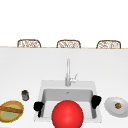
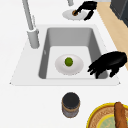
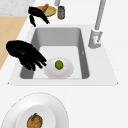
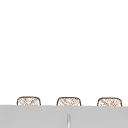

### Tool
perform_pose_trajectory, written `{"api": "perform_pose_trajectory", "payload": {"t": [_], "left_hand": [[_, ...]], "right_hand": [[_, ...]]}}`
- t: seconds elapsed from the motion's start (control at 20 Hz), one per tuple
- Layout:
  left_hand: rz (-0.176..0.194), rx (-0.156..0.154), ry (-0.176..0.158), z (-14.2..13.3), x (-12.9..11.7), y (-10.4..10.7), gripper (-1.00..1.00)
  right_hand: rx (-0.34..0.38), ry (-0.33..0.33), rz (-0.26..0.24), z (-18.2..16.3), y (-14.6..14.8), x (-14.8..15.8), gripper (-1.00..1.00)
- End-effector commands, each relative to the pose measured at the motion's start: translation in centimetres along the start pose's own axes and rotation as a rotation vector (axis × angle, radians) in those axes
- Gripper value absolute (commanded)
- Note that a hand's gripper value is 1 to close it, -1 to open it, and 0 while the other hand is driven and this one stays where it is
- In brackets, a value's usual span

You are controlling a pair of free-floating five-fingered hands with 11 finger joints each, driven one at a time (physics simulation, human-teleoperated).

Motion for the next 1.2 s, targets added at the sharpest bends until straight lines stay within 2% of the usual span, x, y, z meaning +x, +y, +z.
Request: {"api": "perform_pose_trajectory", "payload": {"t": [0.0, 0.05, 0.1, 0.15, 0.25, 0.55, 0.8, 1.15], "left_hand": [[0.017, 0.010, -0.019, 1.1, -0.2, 0.1, -1.00], [0.002, 0.005, 0.000, 0.0, 0.0, 0.1, 0.00], [0.000, -0.007, -0.008, 0.1, -0.1, 0.1, 0.00], [-0.002, -0.009, -0.009, 0.2, -0.1, 0.2, 0.00], [-0.005, -0.006, -0.007, 0.1, -0.1, 0.1, 0.00], [-0.011, -0.002, -0.004, 0.1, -0.1, 0.1, 0.00], [-0.013, 0.000, -0.002, 0.1, -0.1, 0.1, 0.00], [-0.015, 0.002, -0.001, 0.1, -0.1, 0.1, 0.00]], "right_hand": [[-0.002, 0.000, 0.001, 0.0, 0.0, 0.0, 0.00], [0.045, 0.010, 0.017, 0.8, 0.2, 1.9, -1.00], [0.081, -0.011, 0.000, 1.1, 0.8, 1.6, -1.00], [0.116, -0.013, 0.006, 1.3, 1.3, 2.1, -1.00], [0.163, -0.011, 0.041, 1.7, 1.5, 4.1, -1.00], [0.279, -0.035, 0.080, 2.1, 1.5, 6.4, -1.00], [0.301, -0.099, 0.078, 2.6, 1.7, 8.1, -1.00], [0.291, -0.205, 0.057, 3.0, 1.7, 9.4, -1.00]]}}
